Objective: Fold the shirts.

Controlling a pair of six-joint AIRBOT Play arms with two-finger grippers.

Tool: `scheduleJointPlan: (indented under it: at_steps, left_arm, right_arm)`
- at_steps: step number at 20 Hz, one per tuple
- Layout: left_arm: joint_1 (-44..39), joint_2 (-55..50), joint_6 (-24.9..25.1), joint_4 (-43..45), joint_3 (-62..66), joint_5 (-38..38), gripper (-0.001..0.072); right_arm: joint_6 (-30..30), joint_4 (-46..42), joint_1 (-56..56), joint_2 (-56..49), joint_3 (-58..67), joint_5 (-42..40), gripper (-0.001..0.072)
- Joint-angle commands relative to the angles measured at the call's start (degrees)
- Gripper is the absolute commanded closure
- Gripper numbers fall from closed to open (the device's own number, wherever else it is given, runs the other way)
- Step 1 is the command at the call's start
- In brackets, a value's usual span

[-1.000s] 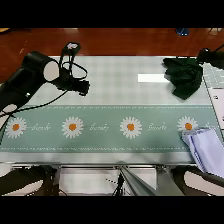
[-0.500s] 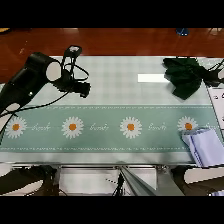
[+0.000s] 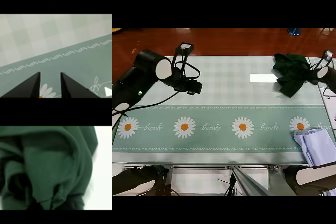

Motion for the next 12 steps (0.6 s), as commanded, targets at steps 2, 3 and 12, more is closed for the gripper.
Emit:
scheduleJointPlan:
  at_steps: [2,3,12]
  left_arm:
    - [0.04,0.74,3.76,0.24,8.90,-4.59,0.0380]
    - [0.04,1.09,4.07,0.22,12.20,-5.01,0.0380]
    - [-0.07,13.29,4.04,-1.46,36.81,-6.23,0.0380]
  right_arm:
    - [-10.84,1.44,1.53,13.64,4.37,1.90,0.0694]
    - [-12.55,2.97,2.12,18.18,5.55,2.27,0.0694]
    - [-17.18,9.73,12.70,52.70,9.44,6.25,0.0694]
